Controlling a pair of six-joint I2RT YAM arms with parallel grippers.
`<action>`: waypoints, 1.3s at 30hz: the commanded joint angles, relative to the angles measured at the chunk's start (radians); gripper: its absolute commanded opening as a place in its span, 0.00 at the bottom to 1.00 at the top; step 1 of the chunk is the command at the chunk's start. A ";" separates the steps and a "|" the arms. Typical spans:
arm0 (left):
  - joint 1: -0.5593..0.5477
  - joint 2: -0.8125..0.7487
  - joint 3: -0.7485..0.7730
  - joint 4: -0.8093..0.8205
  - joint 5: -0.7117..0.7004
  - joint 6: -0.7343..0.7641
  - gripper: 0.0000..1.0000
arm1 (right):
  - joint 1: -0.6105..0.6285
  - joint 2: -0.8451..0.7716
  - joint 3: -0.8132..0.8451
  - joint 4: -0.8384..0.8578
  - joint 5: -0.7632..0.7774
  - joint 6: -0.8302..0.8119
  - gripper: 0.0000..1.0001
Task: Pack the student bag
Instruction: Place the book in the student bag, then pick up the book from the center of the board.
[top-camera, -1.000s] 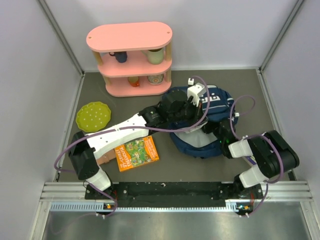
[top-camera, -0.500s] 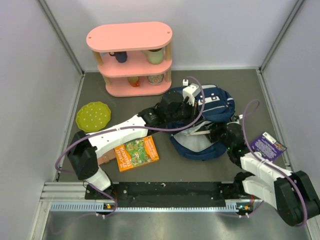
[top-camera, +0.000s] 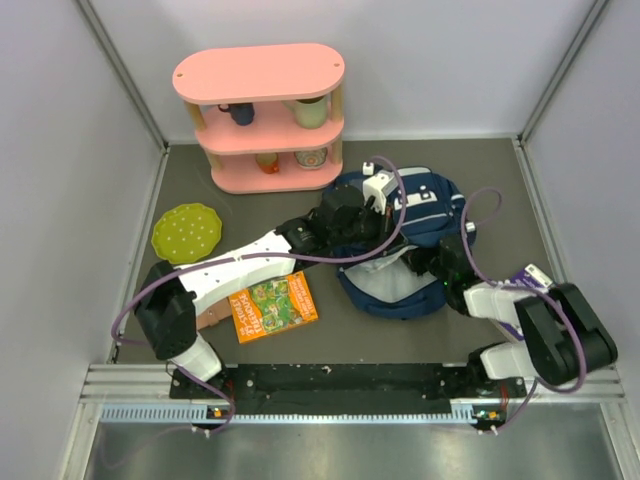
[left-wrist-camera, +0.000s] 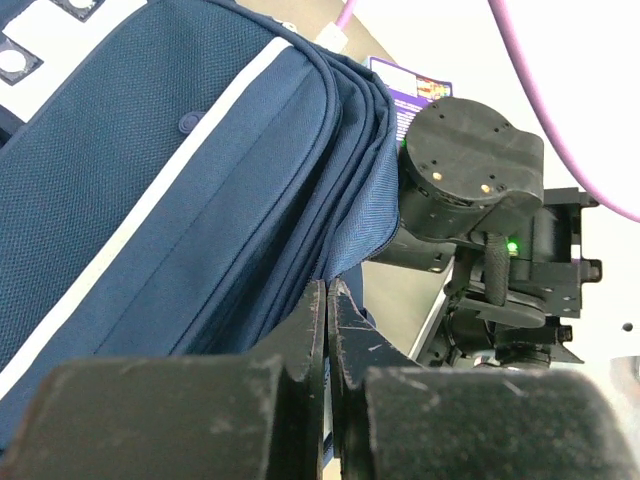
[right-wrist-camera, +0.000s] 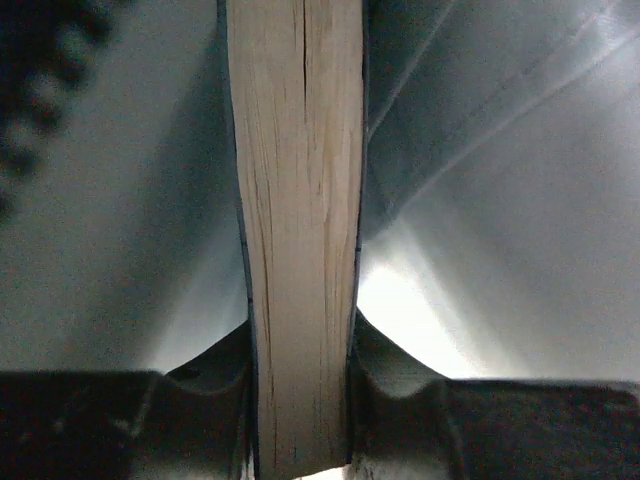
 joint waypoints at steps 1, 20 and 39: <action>0.033 -0.050 -0.014 0.135 -0.003 -0.045 0.00 | -0.004 0.120 0.086 0.228 -0.021 -0.013 0.30; 0.185 0.012 -0.043 0.161 0.046 -0.065 0.00 | 0.005 -0.785 -0.028 -0.675 -0.131 -0.271 0.89; 0.186 -0.013 -0.056 0.132 -0.155 -0.151 0.00 | -0.023 -0.736 0.109 -0.758 -0.296 -0.571 0.85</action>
